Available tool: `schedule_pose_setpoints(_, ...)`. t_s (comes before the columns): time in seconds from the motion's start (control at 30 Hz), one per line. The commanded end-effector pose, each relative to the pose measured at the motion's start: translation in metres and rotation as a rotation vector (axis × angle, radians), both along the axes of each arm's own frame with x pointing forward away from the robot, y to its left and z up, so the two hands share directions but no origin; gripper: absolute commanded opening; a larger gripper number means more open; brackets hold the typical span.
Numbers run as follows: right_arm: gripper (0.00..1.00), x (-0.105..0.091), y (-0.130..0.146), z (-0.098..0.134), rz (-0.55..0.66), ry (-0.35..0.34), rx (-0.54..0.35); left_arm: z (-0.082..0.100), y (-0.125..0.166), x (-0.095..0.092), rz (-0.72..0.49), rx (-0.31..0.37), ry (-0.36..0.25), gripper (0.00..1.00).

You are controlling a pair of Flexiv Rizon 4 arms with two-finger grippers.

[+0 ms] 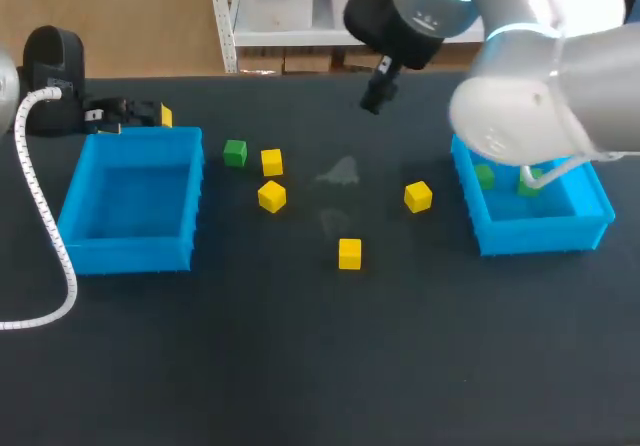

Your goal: Put the green cubes in the right bin and the yellow cubes in the left bin.

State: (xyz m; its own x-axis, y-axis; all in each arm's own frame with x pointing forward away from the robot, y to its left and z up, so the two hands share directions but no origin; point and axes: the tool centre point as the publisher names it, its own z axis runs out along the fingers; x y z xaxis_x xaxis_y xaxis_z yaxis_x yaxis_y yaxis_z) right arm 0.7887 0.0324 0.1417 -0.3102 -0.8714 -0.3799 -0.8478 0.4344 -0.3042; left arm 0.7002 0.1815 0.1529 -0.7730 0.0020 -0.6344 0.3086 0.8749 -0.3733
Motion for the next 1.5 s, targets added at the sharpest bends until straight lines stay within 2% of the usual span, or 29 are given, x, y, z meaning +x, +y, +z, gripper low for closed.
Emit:
schedule_pose_setpoints(0.03,1.0,0.009,0.025,-0.008,0.044,0.024,0.02,-0.002,0.002,-0.001,-0.006,-0.01,-0.007,1.0)
schedule_pose_setpoints(0.3,1.0,0.014,0.073,-0.023,0.13,0.042,0.038,-0.002,0.002,-0.001,-0.006,-0.01,-0.007,1.0)
schedule_pose_setpoints(0.63,1.0,0.03,0.123,-0.055,0.155,0.082,0.035,-0.002,0.002,-0.001,-0.006,-0.01,-0.007,1.0)
schedule_pose_setpoints(1.1,1.0,0.048,0.159,-0.103,0.169,0.134,-0.009,-0.002,0.002,-0.001,-0.006,-0.01,-0.007,1.0)
schedule_pose_setpoints(1.5,1.0,0.048,0.179,-0.112,0.194,0.165,0.015,-0.002,0.002,-0.001,-0.006,-0.01,-0.007,1.0)
